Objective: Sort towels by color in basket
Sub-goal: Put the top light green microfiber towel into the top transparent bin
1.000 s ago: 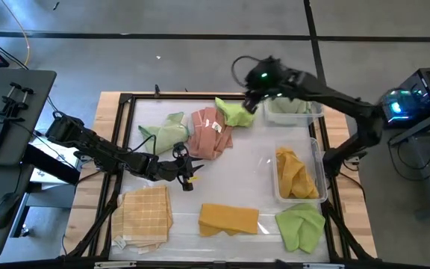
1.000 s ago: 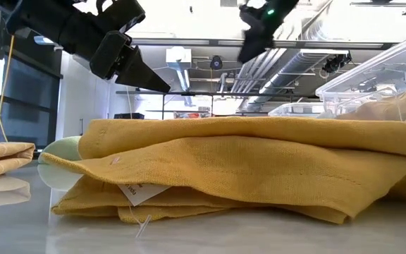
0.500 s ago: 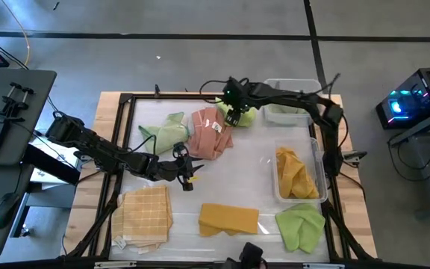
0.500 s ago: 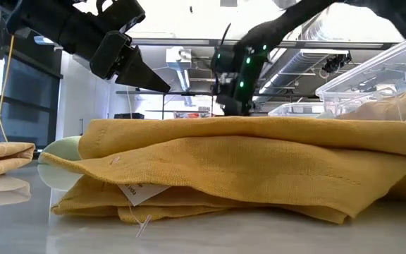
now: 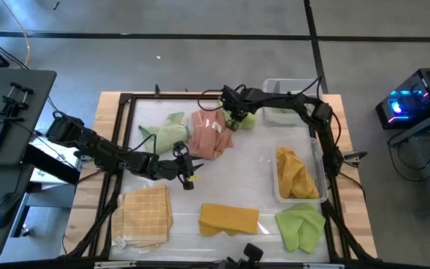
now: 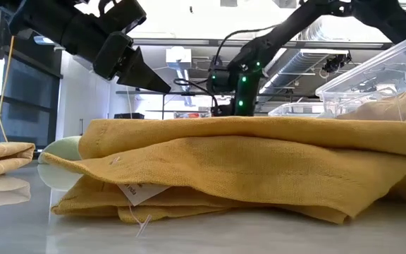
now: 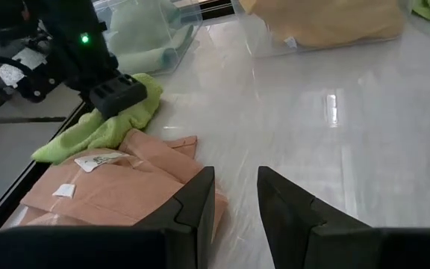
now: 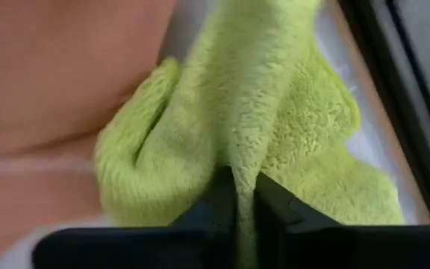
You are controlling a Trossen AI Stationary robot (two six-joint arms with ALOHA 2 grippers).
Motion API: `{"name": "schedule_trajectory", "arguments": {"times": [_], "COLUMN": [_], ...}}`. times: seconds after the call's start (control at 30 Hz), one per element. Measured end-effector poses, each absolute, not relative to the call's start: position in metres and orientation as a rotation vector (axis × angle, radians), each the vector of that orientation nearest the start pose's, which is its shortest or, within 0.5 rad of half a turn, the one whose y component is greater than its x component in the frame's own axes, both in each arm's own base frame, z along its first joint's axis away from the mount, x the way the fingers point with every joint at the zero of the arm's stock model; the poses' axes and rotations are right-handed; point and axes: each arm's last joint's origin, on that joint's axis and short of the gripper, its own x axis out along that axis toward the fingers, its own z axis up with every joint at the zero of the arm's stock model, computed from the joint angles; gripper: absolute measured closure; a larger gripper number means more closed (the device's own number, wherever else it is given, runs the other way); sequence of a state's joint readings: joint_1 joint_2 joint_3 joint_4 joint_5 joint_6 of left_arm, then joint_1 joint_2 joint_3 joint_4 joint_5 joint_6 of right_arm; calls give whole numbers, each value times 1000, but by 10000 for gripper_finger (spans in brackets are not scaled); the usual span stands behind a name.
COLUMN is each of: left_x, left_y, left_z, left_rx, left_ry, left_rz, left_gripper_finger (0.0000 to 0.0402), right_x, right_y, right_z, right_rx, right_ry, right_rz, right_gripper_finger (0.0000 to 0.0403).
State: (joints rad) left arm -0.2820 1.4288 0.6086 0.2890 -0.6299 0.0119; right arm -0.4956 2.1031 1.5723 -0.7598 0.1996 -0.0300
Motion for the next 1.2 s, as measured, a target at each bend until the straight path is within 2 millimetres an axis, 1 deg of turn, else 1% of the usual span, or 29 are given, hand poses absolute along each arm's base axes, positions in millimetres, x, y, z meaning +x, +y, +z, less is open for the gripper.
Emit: {"name": "schedule_trajectory", "arguments": {"times": [0.1,0.17,0.27,0.37,0.43,0.53,0.63,0.7,0.83,0.93,1.03,1.2], "left_x": [266,266,266,266,266,266,266,266,267,267,267,268], "left_y": [-59,-60,-60,-61,-61,-61,-61,-61,-61,-61,-61,-61], "left_z": [180,180,180,180,180,180,180,180,180,181,182,182], "left_rx": [246,242,223,215,210,210,210,210,210,214,225,237], "left_ry": [482,483,483,481,480,480,479,479,478,472,466,465], "left_rz": [334,322,307,302,302,302,302,302,302,300,297,294], "left_gripper_finger": [312,312,312,312,312,312,312,312,312,312,312,312], "right_x": [370,370,369,358,343,312,275,252,211,191,182,181], "right_y": [-192,-179,-153,-126,-111,-97,-92,-92,-103,-116,-133,-166], "right_z": [183,200,234,278,306,345,375,389,404,405,401,384], "right_rx": [132,77,-24,-135,-200,-259,-251,-236,-207,-182,-141,-82], "right_ry": [1295,1275,1213,1119,1067,997,948,936,974,1049,1127,1265], "right_rz": [-590,-601,-612,-677,-742,-844,-937,-998,-1102,-1133,-1093,-914], "right_gripper_finger": [383,386,397,392,392,398,397,395,398,399,395,389]}}
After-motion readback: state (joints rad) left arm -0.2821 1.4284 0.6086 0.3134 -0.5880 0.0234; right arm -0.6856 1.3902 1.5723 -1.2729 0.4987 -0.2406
